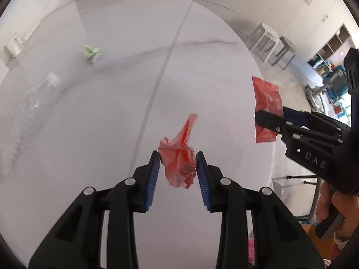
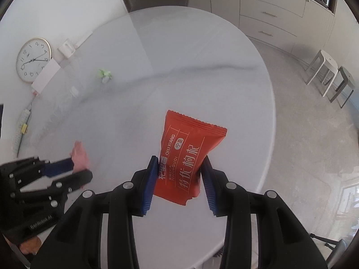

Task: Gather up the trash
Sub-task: 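Carry the wrapper and tissue over the bin and open both grippers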

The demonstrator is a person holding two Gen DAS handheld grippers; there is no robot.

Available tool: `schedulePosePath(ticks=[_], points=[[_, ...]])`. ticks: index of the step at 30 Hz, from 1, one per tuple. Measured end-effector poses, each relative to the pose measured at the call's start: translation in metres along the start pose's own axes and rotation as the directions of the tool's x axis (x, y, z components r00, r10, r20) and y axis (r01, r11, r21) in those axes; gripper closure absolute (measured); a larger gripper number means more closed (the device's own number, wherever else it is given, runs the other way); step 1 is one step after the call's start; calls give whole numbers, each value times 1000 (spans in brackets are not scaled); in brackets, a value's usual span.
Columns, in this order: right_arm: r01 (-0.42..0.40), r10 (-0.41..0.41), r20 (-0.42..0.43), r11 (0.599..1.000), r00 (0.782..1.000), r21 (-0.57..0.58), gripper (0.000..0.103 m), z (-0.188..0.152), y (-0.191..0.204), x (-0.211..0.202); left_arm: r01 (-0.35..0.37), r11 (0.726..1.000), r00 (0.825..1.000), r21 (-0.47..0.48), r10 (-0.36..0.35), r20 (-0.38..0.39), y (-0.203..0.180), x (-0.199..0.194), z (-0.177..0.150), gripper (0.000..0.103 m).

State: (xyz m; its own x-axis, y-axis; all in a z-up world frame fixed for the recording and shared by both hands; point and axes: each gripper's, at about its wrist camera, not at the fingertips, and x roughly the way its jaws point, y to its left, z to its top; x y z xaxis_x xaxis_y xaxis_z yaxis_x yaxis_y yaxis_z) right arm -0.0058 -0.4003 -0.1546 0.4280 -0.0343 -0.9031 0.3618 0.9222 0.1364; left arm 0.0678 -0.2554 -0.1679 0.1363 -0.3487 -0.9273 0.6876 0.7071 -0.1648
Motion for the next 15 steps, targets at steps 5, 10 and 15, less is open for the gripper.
schedulePosePath(ticks=[5,10,15], points=[[65,-61,-44,994,997,88,63,-71,-73,-34,97,987,994,130,-91,-52,-91,10,-27,70],[101,-89,-69,975,994,200,63,-125,-127,-56,144,960,985,241,-117,-124,-168,29,-55,70],[101,-82,-83,957,993,273,63,-157,-156,-67,160,933,976,323,-101,-191,-228,46,-82,70]])
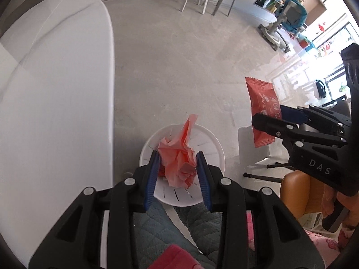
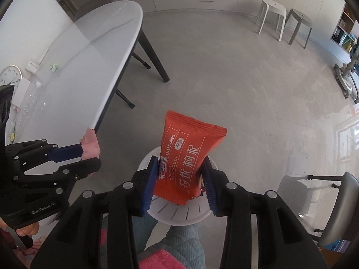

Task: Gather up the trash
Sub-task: 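Carry the wrapper and tissue over the bin and open both grippers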

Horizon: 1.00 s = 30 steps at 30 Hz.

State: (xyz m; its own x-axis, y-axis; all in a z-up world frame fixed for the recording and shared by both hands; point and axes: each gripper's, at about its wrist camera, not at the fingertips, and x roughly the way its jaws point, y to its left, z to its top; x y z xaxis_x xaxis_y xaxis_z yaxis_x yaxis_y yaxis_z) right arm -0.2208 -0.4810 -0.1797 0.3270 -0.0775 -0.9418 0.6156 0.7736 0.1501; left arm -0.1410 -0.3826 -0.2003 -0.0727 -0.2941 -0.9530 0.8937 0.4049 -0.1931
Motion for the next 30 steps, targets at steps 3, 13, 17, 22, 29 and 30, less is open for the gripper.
schedulePosePath(ticks=[3,13,17,22,29,30], points=[[-7,7,2,1000,1000,23,63,-11,-14,-2,11,1000,999,21,-10,-51,-17,19,-2,69],[-34,34,-2,999,999,34,62,-28,-43,-4,-3,1000,991,-1,3,-131,-27,41,-17,33],[-46,46,-4,998,999,30,62,-31,-44,-4,-20,1000,992,-11,18,-125,-33,35,-20,27],[-59,59,-9,998,998,16,62,-34,-42,-3,-36,999,992,-5,35,-117,-34,31,-18,27],[-60,59,-37,998,998,-2,62,-40,-41,7,-76,997,995,-12,75,-71,-33,14,-19,26],[-64,64,-45,998,997,0,62,-41,-41,11,-84,996,995,-19,82,-64,-30,11,-20,25]])
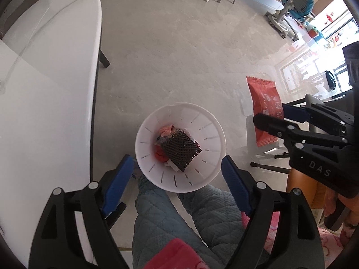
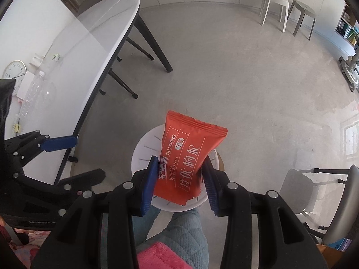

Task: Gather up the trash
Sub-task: 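Carry the wrapper and tissue over the bin and open both grippers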

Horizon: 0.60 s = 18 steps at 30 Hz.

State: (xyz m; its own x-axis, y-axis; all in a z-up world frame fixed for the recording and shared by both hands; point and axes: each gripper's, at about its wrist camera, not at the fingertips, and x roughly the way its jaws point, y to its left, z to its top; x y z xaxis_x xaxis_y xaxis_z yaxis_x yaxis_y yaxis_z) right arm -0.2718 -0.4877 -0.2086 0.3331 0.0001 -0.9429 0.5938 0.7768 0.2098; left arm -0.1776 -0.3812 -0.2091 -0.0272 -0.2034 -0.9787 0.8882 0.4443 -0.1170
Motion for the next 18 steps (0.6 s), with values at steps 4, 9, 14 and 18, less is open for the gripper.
schedulePosePath(ticks=[4,9,14,18], points=[[-14,13,-59,1000,998,-13,62,-5,1,24,-33,998,999,-54,35,27,16,-14,-8,21],[-28,17,-162,997,987,-69,36,-16,11,58,-68,986,996,-152,75,45,39,-30,-23,20],[-32,7,-232,994,973,-105,20,-23,23,75,-81,969,995,-232,94,46,55,-38,-39,20],[-34,7,-225,992,974,-120,11,-19,28,71,-90,957,994,-275,104,37,63,-42,-49,20]])
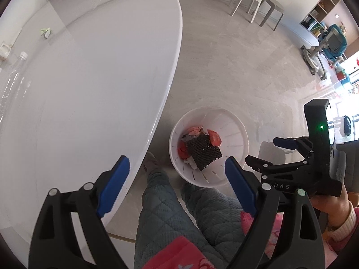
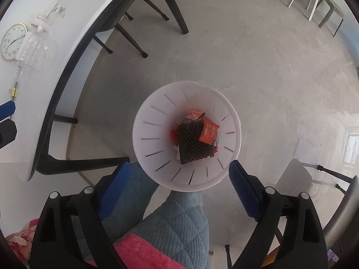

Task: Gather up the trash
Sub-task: 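Carry the wrapper and tissue over the bin and open both grippers, then move the right gripper to the green paper ball and close on it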

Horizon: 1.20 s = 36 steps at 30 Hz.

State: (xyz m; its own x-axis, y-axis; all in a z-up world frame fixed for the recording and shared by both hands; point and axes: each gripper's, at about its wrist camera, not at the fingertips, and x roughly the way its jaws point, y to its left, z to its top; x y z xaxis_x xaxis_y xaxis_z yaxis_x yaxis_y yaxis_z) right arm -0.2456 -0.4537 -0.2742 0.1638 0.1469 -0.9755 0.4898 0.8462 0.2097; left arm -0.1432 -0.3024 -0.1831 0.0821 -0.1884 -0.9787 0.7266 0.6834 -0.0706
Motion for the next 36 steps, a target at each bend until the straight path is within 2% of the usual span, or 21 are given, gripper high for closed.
schedulePosePath(ticks=[7,9,14,20,24,31,34,36], points=[[-18,18,48,1000,999,-14,8,16,18,-27,-18,999,1000,-33,19,19,18,-17,0,18],[-25,27,77,999,997,-19,7,24,26,-39,-28,999,999,-38,30,45,27,-25,4,12],[-29,36,146,998,989,-55,7,44,60,-64,-54,996,992,-66,61,107,62,-51,11,12],[2,21,229,995,973,-99,5,67,121,-87,-79,991,977,-107,98,189,129,-89,1,8],[9,20,272,994,962,-106,4,77,176,-87,-78,991,971,-104,99,216,180,-110,-17,8],[-8,46,296,992,954,-130,4,96,274,-71,-86,988,962,-130,116,246,265,-126,-40,8],[-32,78,278,986,957,-166,4,111,308,-68,-69,986,963,-151,105,246,287,-126,-44,8],[-14,72,269,977,960,-212,4,124,329,-66,-50,986,961,-156,90,260,297,-124,-45,8]])
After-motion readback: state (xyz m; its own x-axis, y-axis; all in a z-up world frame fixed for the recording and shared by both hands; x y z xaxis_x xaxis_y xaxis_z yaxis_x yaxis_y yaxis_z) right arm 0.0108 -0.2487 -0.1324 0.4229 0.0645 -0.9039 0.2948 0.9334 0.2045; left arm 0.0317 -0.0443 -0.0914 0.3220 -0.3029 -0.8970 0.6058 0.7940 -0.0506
